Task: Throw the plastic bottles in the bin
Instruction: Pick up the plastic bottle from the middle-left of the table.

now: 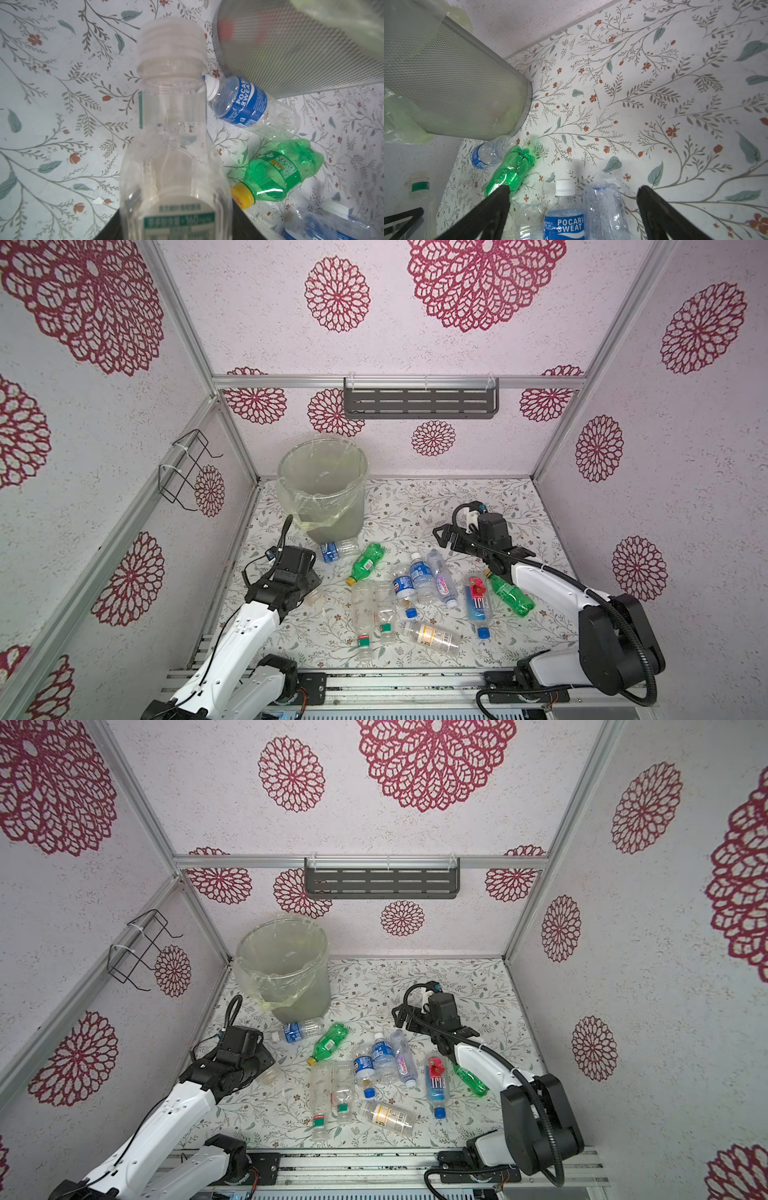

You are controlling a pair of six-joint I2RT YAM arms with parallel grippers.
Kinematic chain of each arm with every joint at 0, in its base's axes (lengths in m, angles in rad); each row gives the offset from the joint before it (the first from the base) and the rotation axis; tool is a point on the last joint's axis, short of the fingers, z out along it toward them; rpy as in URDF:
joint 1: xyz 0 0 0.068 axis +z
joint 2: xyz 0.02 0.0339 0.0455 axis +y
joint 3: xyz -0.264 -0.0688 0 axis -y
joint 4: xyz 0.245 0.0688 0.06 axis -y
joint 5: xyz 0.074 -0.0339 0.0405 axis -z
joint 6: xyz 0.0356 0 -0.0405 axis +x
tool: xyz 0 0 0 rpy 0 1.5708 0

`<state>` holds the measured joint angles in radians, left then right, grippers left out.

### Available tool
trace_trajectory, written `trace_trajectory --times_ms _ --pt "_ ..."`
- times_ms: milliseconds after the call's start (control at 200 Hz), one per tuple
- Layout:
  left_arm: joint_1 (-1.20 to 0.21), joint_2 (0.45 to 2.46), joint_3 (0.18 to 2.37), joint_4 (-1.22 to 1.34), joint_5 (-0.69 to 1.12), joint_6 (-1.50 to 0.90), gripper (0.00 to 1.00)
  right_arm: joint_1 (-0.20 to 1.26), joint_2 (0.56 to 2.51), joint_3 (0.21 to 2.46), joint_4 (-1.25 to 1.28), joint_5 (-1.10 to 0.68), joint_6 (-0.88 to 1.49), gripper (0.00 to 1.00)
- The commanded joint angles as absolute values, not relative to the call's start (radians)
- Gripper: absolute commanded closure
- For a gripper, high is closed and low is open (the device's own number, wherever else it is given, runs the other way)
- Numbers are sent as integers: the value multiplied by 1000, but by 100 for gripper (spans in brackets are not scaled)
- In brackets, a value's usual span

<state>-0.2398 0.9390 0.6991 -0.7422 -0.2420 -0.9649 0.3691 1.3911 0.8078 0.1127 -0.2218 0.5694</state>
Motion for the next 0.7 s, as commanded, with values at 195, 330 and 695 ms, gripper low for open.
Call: trace_trajectory --times_ms 195,330,695 --pt "-101 875 814 -809 -229 -866 44 364 1383 845 115 -221 585 1" --pt "-25 876 854 -810 -185 -826 44 365 1377 838 106 -211 587 1" --pt "109 891 947 -775 -104 -765 43 365 1355 821 87 -185 589 1"
